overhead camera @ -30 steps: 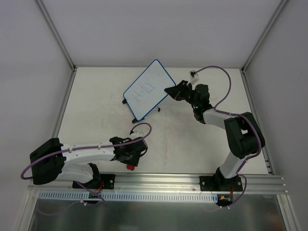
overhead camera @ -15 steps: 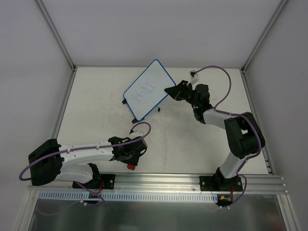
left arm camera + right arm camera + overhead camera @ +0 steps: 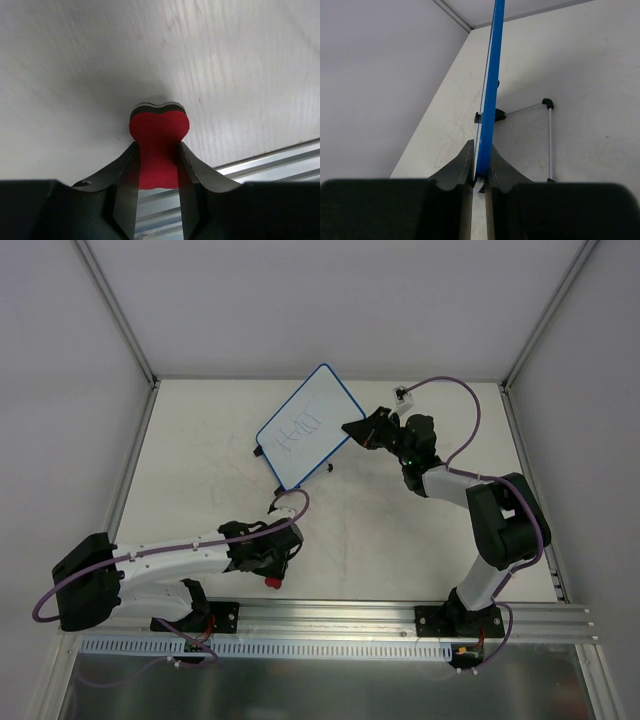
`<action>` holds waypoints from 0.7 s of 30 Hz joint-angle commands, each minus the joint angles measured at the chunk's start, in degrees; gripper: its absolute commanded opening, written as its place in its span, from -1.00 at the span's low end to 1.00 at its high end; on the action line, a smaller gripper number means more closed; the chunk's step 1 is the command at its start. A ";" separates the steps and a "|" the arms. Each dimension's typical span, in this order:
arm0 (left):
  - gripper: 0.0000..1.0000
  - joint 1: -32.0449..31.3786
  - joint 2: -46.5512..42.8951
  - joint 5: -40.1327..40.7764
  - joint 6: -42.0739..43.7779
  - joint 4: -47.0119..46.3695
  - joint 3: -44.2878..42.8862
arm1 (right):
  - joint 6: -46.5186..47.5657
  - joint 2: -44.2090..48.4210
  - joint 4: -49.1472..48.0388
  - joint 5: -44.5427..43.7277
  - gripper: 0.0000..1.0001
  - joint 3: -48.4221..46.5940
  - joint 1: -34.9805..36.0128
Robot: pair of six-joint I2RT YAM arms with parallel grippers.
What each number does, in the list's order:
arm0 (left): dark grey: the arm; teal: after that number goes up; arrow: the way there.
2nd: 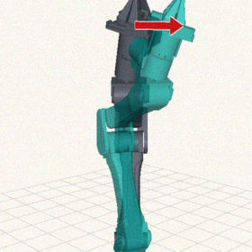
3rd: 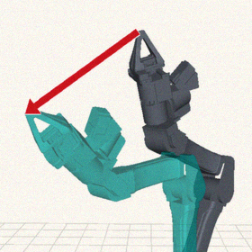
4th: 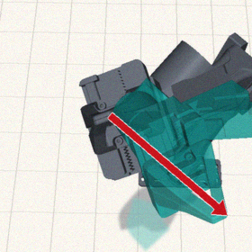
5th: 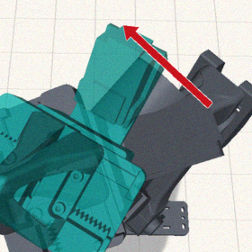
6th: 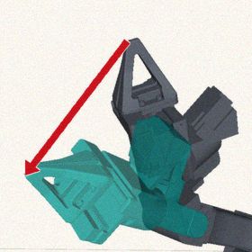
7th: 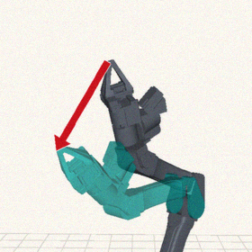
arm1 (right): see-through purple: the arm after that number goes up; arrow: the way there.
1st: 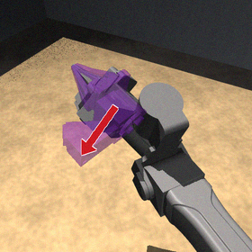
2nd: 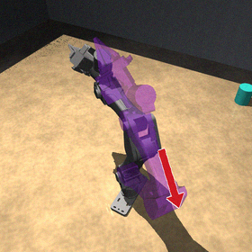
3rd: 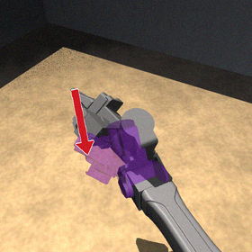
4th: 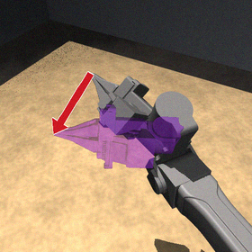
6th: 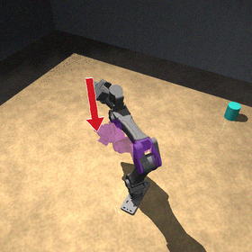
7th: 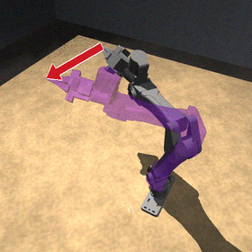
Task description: Erase the whiteboard
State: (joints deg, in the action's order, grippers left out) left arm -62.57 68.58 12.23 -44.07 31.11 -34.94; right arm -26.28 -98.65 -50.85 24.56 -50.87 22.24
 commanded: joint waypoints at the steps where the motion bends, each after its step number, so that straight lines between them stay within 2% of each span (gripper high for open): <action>1: -0.76 5.67 -5.63 -0.10 5.21 0.18 -4.43 | 3.87 0.83 -5.22 2.34 -0.86 0.42 -0.27; 6: -0.75 19.39 -12.58 -8.61 14.26 -1.49 -9.00 | 4.49 0.83 -5.31 2.60 -0.86 0.69 -0.27; 9: -0.79 26.69 -10.05 -14.67 16.91 -2.37 -14.53 | 4.66 0.57 -5.40 2.78 -0.87 0.69 -0.09; 16: -0.90 40.14 6.46 -27.68 16.22 -7.29 -31.38 | 5.71 0.56 -5.58 3.13 -0.88 1.39 -0.09; 21: -0.95 47.26 19.46 -30.86 13.41 -7.38 -42.57 | 5.98 0.48 -5.49 3.13 -0.88 1.39 0.17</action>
State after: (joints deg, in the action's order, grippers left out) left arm -18.31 84.03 -13.39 -29.56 25.08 -71.77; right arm -25.34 -98.65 -53.12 25.80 -49.87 22.15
